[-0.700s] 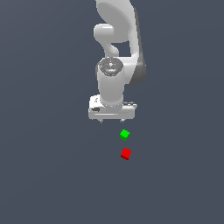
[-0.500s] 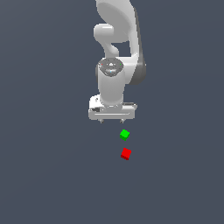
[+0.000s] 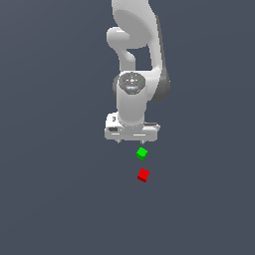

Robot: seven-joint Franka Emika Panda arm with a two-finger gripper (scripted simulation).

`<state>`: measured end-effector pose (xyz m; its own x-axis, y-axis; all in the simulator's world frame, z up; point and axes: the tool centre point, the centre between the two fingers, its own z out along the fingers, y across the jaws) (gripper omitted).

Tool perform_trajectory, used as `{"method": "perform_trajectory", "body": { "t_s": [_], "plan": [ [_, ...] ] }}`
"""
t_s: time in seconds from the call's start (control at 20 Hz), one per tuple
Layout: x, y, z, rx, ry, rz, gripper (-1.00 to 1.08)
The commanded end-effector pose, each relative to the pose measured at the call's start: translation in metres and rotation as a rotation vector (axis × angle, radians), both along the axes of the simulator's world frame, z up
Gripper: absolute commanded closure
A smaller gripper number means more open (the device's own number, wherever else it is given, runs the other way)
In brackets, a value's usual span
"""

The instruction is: Stack the red cube on top of the green cube.

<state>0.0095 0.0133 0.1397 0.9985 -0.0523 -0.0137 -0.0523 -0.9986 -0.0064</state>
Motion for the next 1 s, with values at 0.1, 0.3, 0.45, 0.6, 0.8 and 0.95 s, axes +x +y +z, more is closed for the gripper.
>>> {"method": "perform_trajectory", "body": {
  "t_s": [0.1,0.3,0.45,0.6,0.8,0.95],
  "plan": [
    [0.013,0.013,-0.011,-0.002,-0.002,-0.06,-0.92],
    [0.03,0.025,-0.024,-0.004,-0.004,-0.129,-0.92],
    [0.044,0.035,-0.034,-0.005,-0.006,-0.186,-0.92],
    [0.058,0.043,-0.044,-0.007,-0.007,-0.24,-0.92],
    [0.075,0.05,-0.055,-0.008,-0.009,-0.299,-0.92],
    [0.084,0.054,-0.061,-0.009,-0.01,-0.332,-0.92]
  ]
}}
